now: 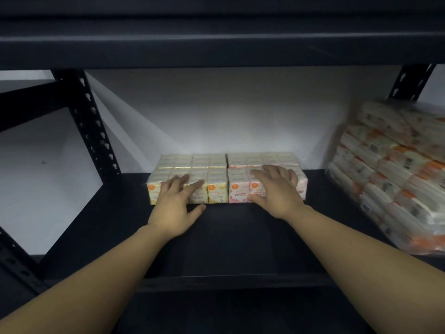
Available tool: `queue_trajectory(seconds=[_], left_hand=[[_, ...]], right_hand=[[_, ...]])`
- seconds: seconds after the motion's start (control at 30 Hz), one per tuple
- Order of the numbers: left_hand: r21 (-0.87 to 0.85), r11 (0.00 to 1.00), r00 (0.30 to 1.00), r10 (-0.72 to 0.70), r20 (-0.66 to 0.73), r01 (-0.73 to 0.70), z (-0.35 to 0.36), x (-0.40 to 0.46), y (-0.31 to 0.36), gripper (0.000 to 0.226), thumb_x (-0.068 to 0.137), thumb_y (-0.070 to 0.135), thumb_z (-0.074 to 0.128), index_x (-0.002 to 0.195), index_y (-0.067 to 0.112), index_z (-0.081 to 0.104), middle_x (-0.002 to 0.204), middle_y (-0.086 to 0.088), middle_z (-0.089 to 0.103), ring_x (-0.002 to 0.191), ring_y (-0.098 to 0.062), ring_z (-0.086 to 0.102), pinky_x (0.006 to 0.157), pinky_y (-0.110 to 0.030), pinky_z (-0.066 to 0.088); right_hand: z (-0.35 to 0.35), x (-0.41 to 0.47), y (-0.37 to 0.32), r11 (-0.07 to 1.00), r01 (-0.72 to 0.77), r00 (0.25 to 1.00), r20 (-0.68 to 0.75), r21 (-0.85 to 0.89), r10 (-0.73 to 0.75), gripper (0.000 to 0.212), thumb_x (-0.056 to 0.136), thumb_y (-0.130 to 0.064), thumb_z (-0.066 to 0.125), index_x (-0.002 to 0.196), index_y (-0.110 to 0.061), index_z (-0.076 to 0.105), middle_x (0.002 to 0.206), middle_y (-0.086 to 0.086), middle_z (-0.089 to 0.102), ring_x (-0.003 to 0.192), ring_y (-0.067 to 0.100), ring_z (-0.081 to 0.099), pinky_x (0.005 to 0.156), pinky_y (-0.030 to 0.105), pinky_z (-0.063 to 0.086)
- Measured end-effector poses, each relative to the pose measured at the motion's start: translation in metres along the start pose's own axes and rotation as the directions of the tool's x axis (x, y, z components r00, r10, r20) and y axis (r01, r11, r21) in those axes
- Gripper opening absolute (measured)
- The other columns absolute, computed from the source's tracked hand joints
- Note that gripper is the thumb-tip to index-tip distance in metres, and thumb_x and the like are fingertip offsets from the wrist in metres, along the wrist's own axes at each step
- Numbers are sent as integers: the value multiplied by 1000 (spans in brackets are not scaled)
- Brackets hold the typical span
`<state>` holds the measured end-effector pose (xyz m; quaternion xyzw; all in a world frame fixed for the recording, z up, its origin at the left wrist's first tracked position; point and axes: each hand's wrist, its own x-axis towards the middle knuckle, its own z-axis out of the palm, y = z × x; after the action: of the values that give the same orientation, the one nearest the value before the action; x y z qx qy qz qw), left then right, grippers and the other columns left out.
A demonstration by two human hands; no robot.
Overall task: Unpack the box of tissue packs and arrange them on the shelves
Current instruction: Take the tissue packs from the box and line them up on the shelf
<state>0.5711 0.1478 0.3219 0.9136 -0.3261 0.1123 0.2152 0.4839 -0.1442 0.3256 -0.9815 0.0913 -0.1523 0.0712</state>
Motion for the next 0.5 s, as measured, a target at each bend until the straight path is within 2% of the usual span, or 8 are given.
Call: queue_trajectory(seconds=[0.1, 0.2, 0.27, 0.33, 0.4, 0.5], left_hand=[[73, 997, 997, -8, -80, 14, -7, 6, 5, 59, 91, 58, 64, 146, 39, 52, 147, -3, 51, 139, -29, 38, 116, -47, 33], [204, 979, 996, 23, -87, -5, -17, 19, 6, 66, 89, 65, 58, 146, 31, 52, 139, -5, 55, 133, -29, 45, 120, -51, 30], [249, 968, 999, 9, -34, -1, -25, 31, 3, 81, 83, 80, 48, 149, 33, 47, 146, -7, 50, 138, -30, 41, 122, -55, 24], [266, 962, 996, -82, 43, 68, -33, 44, -5, 98, 76, 93, 44, 155, 36, 37, 157, -12, 38, 146, -33, 32, 123, -58, 18], [278, 949, 976, -186, 118, 147, -39, 54, -17, 117, 62, 104, 41, 159, 40, 26, 165, -14, 25, 152, -36, 21, 123, -62, 13], [271, 938, 941, -273, 199, 215, -45, 64, -36, 134, 44, 113, 34, 160, 46, 16, 168, -17, 16, 155, -38, 14, 122, -66, 11]], right_hand=[[-6, 0, -1, 1000, -5, 1000, 7, -12, 5, 87, 84, -81, 56, 157, -40, 33, 160, 0, 33, 148, 26, 24, 123, 53, 12], [-16, 5, -5, 999, -28, 1000, -1, -40, 28, 90, 81, -88, 49, 155, -39, 36, 154, 0, 42, 140, 26, 35, 116, 51, 26], [-23, 10, -5, 997, -61, 998, 7, -50, 61, 94, 77, -93, 44, 152, -37, 40, 149, 0, 46, 136, 27, 39, 112, 51, 31], [-30, 17, -1, 991, -116, 992, 44, -67, 119, 103, 72, -100, 35, 152, -35, 40, 150, 3, 46, 136, 30, 40, 112, 52, 32], [-38, 24, 3, 978, -177, 976, 106, -109, 188, 116, 63, -107, 27, 155, -36, 37, 155, 5, 41, 140, 33, 36, 113, 55, 30], [-42, 29, 5, 955, -253, 945, 169, -158, 278, 129, 51, -114, 22, 158, -43, 29, 163, 7, 34, 147, 36, 27, 115, 60, 21]])
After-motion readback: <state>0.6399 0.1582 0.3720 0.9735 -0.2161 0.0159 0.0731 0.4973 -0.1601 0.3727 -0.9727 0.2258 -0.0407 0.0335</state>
